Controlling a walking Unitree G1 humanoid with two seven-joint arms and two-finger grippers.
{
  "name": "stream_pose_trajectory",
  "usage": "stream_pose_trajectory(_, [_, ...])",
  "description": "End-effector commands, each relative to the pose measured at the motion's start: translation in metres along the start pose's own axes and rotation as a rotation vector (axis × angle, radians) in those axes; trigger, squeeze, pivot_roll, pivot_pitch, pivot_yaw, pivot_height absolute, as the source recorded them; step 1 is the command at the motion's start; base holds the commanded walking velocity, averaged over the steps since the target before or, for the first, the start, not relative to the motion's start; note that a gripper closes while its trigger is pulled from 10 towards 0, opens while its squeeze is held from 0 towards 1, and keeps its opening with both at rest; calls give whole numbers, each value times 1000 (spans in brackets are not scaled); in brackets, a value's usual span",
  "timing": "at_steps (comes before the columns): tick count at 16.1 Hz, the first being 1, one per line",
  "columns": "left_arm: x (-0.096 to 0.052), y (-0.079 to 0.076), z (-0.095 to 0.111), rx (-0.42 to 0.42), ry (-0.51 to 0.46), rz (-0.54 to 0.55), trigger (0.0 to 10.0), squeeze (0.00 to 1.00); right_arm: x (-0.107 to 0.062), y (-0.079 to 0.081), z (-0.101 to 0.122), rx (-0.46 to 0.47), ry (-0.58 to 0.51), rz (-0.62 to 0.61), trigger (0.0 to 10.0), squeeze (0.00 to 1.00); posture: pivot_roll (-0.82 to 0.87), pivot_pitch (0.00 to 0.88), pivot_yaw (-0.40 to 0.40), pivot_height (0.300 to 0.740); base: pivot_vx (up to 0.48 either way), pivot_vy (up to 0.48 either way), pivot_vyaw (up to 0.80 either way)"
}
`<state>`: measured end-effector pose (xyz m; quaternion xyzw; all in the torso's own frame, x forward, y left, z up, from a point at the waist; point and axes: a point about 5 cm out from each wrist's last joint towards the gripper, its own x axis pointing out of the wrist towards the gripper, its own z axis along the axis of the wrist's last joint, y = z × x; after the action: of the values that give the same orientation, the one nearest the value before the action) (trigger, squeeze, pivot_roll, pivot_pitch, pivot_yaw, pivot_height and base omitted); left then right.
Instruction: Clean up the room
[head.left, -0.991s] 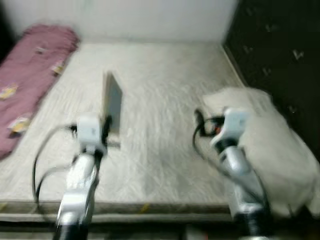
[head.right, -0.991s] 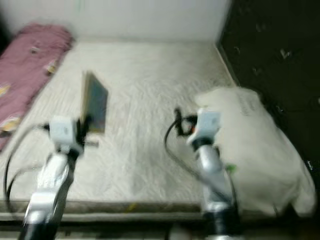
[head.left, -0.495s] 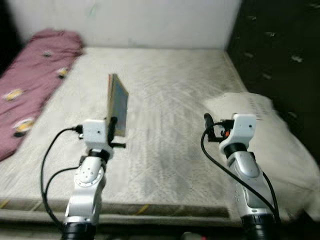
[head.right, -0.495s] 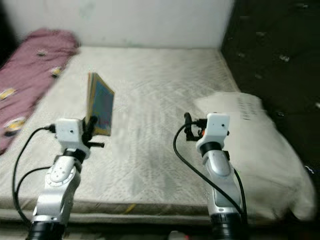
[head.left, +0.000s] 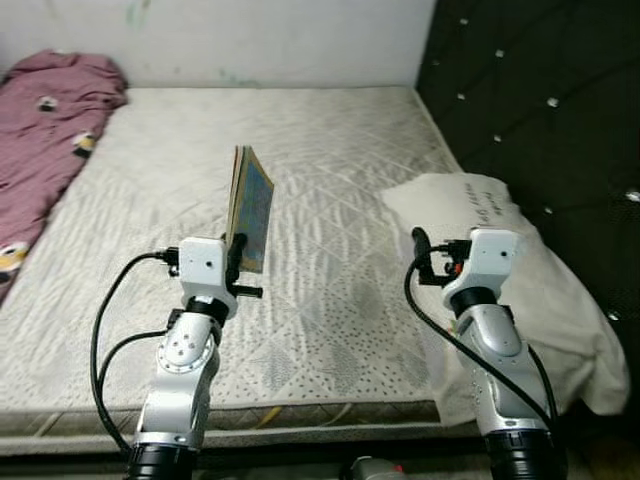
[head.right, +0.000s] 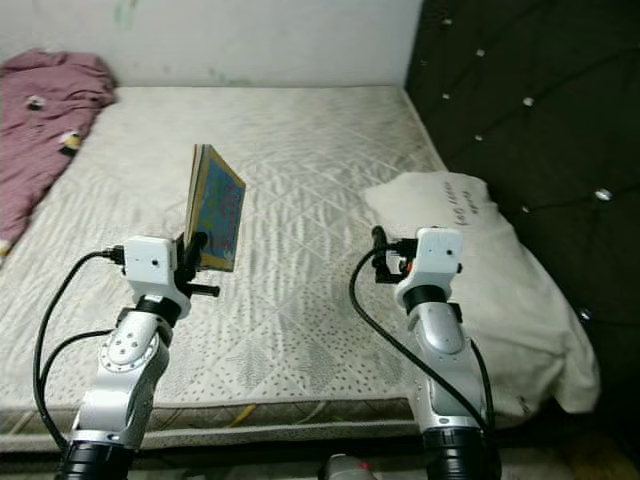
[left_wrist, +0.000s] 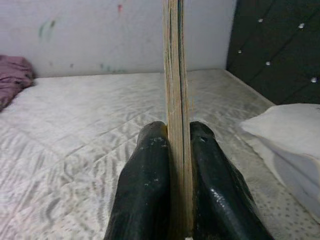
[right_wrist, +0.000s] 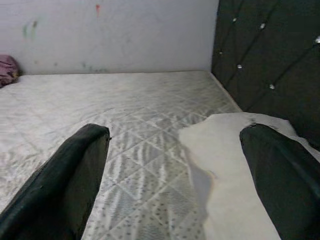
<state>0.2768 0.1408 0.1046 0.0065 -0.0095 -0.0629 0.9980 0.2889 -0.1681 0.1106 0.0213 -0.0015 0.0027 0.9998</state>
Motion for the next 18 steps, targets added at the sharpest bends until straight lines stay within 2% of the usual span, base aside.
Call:
stream_pose_trajectory(1, [4,0,13,-2,-58,-14,10000,0,2,0,4,-6,-9,3,10000,0,-115,0,11,740,0,-375,0])
stream_pose_trajectory(10, [6,-1,15,4,-63,-14,10000,0,4,-1,4,-7,-12,-4,10000,0,-118,0,14,740,0,-367,0])
stream_pose_trajectory(15, [6,-1,12,-11,-49,-7,10000,0,4,-1,4,-7,-6,-13,10000,0,-122,0,20,740,0,0,0])
stream_pose_trajectory(18, [6,-2,13,-2,-51,-11,10000,0,4,-2,4,-8,-4,-16,10000,0,-122,0,20,740,0,0,-800])
